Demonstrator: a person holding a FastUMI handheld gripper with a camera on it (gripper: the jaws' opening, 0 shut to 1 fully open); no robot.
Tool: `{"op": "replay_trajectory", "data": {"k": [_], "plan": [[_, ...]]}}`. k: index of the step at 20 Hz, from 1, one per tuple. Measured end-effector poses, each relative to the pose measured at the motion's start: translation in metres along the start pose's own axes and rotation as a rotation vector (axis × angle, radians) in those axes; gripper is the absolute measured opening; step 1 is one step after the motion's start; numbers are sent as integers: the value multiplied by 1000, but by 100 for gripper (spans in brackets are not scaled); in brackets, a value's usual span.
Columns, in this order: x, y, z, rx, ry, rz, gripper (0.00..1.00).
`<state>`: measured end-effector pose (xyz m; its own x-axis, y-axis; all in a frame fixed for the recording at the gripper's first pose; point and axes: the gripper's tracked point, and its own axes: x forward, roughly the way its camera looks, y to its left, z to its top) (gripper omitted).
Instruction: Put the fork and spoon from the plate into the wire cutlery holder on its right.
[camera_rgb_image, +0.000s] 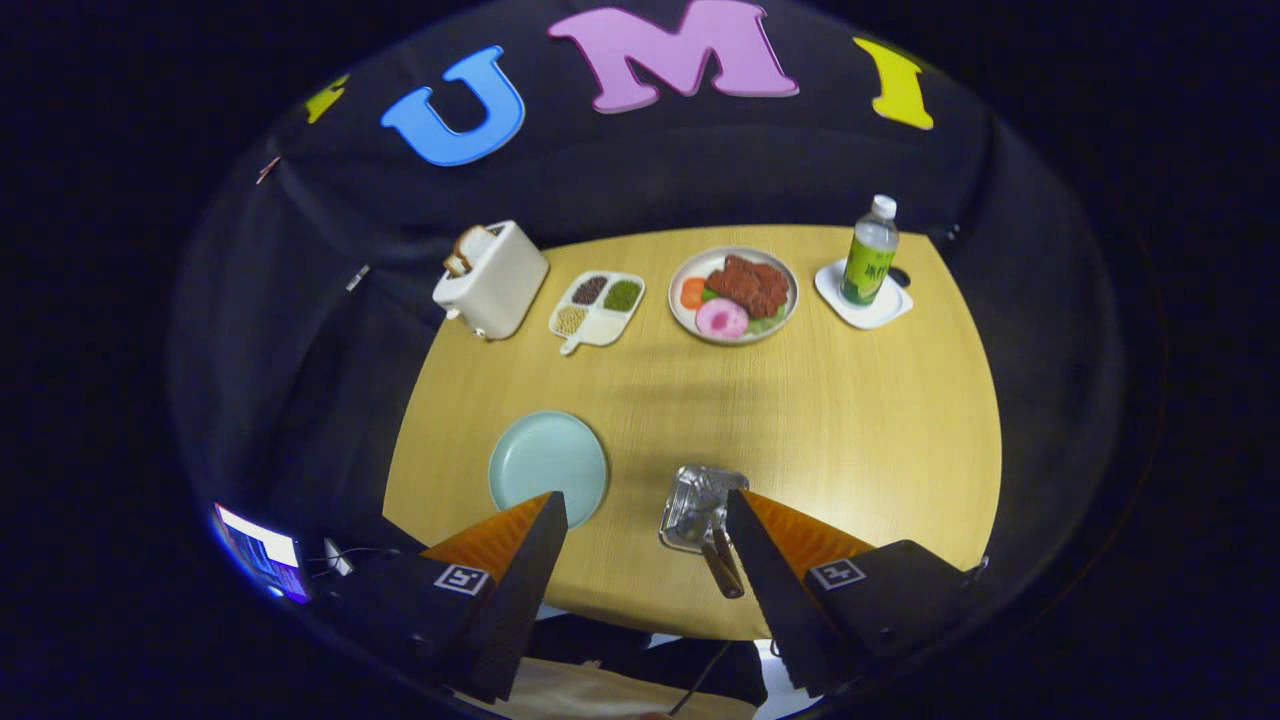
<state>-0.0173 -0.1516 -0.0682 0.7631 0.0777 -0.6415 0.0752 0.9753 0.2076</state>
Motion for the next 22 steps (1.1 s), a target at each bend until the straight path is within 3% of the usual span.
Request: {"op": "replay_trajectory", "data": {"k": [9,12,15,22], "plan": [[-134,60,87,-184,-538,0,99],[-161,61,103,-191,-700,-44,99],[-165,61,102,-189,-767,-69,99],[-129,47,89,-186,-758,-66,99]]}}
